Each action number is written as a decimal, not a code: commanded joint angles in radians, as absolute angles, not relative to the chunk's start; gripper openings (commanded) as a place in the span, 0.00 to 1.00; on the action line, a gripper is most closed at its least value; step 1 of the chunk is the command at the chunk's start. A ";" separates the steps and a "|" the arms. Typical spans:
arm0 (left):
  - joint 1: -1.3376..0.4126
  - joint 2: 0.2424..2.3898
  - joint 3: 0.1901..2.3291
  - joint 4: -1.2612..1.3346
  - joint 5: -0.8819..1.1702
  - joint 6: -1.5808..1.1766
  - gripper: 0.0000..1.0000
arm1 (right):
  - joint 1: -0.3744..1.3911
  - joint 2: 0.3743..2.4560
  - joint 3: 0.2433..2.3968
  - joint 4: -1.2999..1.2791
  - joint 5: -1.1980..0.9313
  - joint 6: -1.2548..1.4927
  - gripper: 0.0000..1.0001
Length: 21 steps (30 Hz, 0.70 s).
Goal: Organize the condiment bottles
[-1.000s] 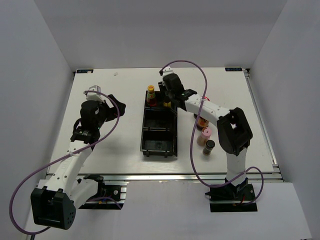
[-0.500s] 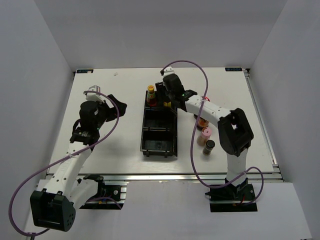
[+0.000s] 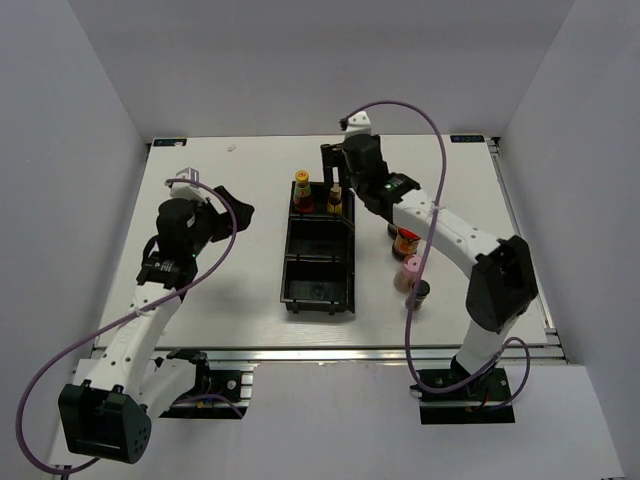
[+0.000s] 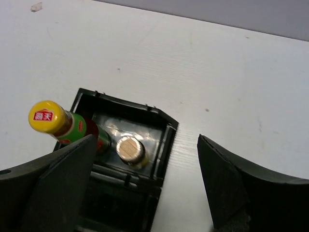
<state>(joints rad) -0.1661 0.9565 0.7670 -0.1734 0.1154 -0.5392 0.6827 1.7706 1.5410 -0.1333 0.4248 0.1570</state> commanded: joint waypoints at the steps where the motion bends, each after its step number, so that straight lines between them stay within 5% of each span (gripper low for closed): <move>1: -0.172 0.956 0.802 -0.195 0.140 -0.548 0.98 | 0.673 1.642 1.485 -0.210 0.554 0.201 0.89; 10: -0.172 0.982 0.778 -0.195 0.127 -0.560 0.98 | 0.549 1.398 1.246 -0.436 0.536 0.366 0.89; 21: -0.175 1.049 0.787 -0.193 0.118 -0.558 0.98 | 0.465 1.385 1.124 -0.431 0.425 0.318 0.89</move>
<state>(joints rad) -0.1684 1.0519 0.7715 -0.1837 0.1200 -0.5579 0.4774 1.3792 1.1213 -0.4480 0.4713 0.3370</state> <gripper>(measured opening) 0.980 0.895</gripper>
